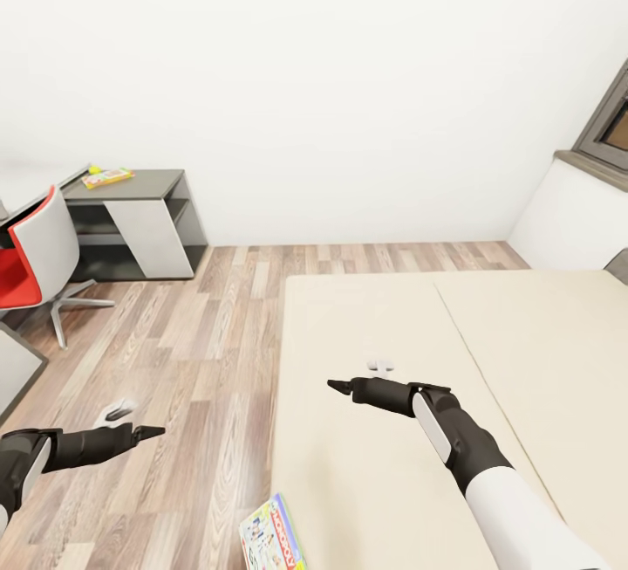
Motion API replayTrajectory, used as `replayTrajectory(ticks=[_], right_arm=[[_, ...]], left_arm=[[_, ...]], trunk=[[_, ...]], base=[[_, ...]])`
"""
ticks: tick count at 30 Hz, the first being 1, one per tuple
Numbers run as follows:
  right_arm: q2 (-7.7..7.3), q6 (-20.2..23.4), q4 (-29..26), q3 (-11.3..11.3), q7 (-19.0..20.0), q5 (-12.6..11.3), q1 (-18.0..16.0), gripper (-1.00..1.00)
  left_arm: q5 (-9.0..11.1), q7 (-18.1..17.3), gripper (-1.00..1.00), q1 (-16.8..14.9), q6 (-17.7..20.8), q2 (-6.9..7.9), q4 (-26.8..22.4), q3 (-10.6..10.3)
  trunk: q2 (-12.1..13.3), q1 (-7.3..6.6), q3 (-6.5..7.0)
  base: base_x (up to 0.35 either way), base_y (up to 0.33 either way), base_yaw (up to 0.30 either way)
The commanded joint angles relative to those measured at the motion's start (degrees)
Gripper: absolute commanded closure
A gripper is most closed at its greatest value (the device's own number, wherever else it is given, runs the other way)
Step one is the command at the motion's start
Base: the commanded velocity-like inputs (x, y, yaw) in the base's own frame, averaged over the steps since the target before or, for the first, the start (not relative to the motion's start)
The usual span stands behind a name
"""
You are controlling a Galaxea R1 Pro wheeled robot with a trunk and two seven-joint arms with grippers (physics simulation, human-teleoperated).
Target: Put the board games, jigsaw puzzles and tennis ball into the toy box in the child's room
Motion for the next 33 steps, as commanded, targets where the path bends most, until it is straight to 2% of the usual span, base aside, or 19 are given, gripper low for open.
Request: replayTrajectory(ticks=[1,14,33], right_arm=[[-0.03,0.4,-0.1,0.1,-0.1,-0.4,0.0,-1.0],[0.14,0.3,0.0,0.1,-0.7,-0.4,0.0,-1.0],[0.39,0.3,0.0,0.1,-1.7,-0.4,0.0,-1.0]], left_arm=[[-0.6,0.1,-1.0,-0.1,0.4,-0.09,0.0,0.4],[-0.4,6.6,-1.0,-0.1,0.4,-0.29,0.0,0.4],[-0.4,7.4,-1.0,-0.1,0.4,-0.43,0.0,0.4]], trunk=[[-0.1,0.04,-0.01],[-0.1,0.04,1.22],[-0.1,0.04,3.02]], base=[[0.0,0.0,0.0],[0.0,0.0,0.0],[0.0,0.0,0.0]])
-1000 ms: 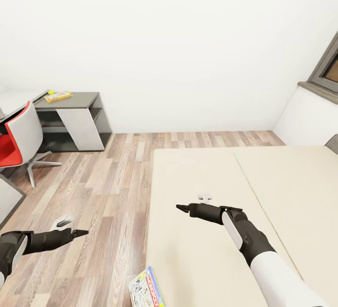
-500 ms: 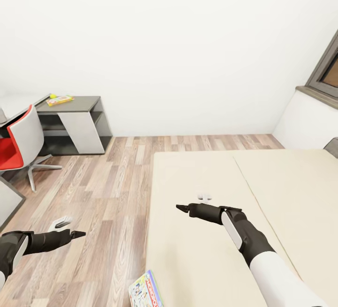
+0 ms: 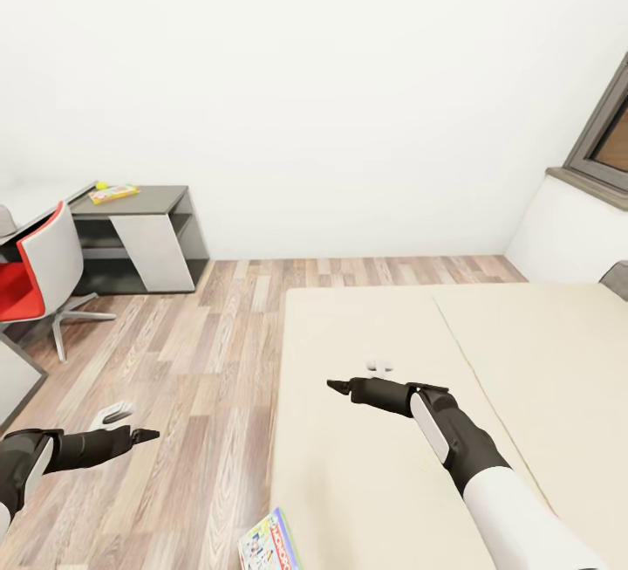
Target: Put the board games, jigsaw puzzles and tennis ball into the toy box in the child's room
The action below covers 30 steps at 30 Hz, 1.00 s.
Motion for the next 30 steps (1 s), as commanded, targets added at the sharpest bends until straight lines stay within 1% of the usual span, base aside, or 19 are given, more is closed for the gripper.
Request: replayTrajectory(ticks=[1,14,30], right_arm=[[0.0,0.4,0.0,0.0,0.0,-0.3,0.0,-1.0],[0.03,0.4,0.0,0.0,0.0,-0.3,0.0,-1.0],[-0.37,0.4,0.0,-0.1,0.0,-0.4,0.0,-1.0]], left_arm=[[-0.6,-0.5,-1.0,-0.1,0.4,-0.05,0.0,0.4],[-0.6,-0.5,-1.0,-0.1,0.3,-0.07,0.0,0.4],[-0.6,-0.5,-1.0,-0.1,0.3,-0.3,0.0,0.4]], trunk=[[-0.1,0.04,-0.01],[-0.1,0.04,1.21],[-0.1,0.04,2.73]], base=[[0.0,0.0,0.0],[0.0,0.0,0.0],[0.0,0.0,0.0]])
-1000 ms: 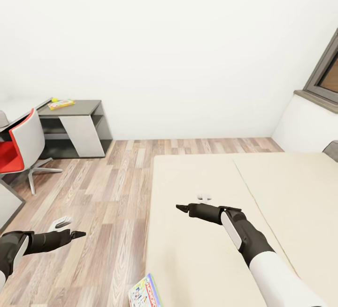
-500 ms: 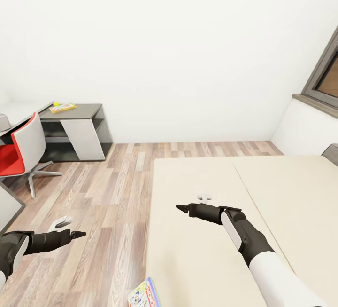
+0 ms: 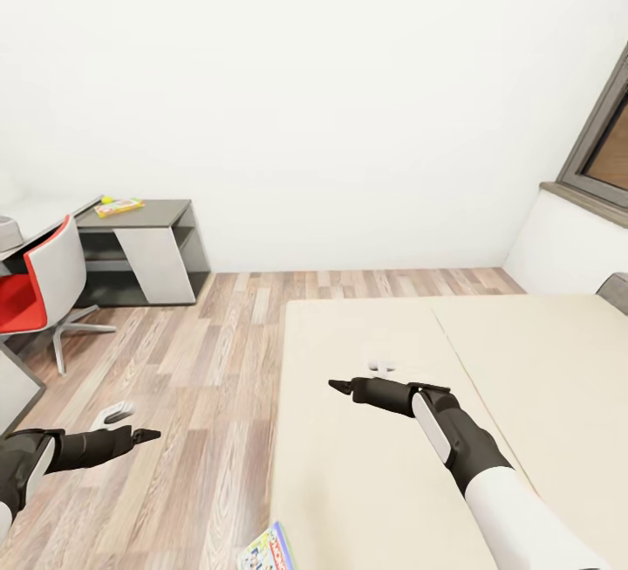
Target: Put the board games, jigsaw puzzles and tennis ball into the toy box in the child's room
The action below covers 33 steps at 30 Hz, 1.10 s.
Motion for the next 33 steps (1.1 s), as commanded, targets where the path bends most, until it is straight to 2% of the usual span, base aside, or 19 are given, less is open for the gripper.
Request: replayTrajectory(ticks=[1,33], right_arm=[[-0.05,0.4,-0.1,0.1,-0.1,-0.4,0.0,-1.0],[-0.24,0.4,-0.1,0.1,-0.1,-0.3,0.0,-1.0]], left_arm=[[-0.6,-0.5,-1.0,-0.1,0.4,-0.08,-0.1,0.4],[-0.5,-0.6,-1.0,-0.1,0.3,-0.11,-0.1,0.4]], trunk=[[-0.1,0.04,-0.02],[-0.1,0.04,3.0]], base=[[0.0,0.0,0.0],[0.0,0.0,0.0]])
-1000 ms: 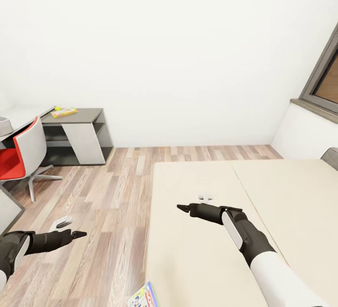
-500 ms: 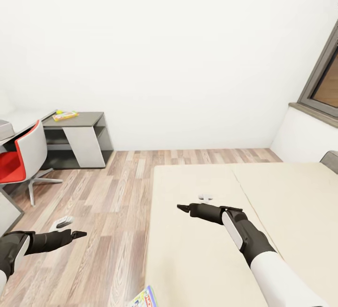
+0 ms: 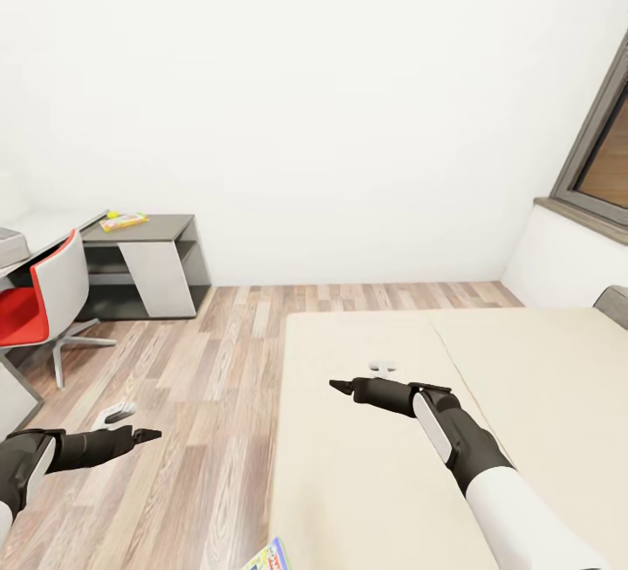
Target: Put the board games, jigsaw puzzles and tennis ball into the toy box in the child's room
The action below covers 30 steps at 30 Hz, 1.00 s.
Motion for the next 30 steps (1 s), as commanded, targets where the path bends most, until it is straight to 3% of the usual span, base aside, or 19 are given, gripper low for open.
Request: replayTrajectory(ticks=[1,30], right_arm=[[-0.06,0.4,-0.1,0.2,-0.1,-0.4,0.0,-1.0],[0.11,0.4,-0.1,0.1,-0.1,-0.5,0.0,-1.0]], left_arm=[[-0.6,-0.5,-1.0,-0.1,0.4,-0.05,-0.1,0.4],[-0.6,-0.9,-1.0,-0.1,0.4,0.15,-0.1,0.4]], trunk=[[-0.1,0.04,-0.03],[-0.1,0.04,2.71]], base=[[0.0,0.0,0.0],[0.0,0.0,0.0]])
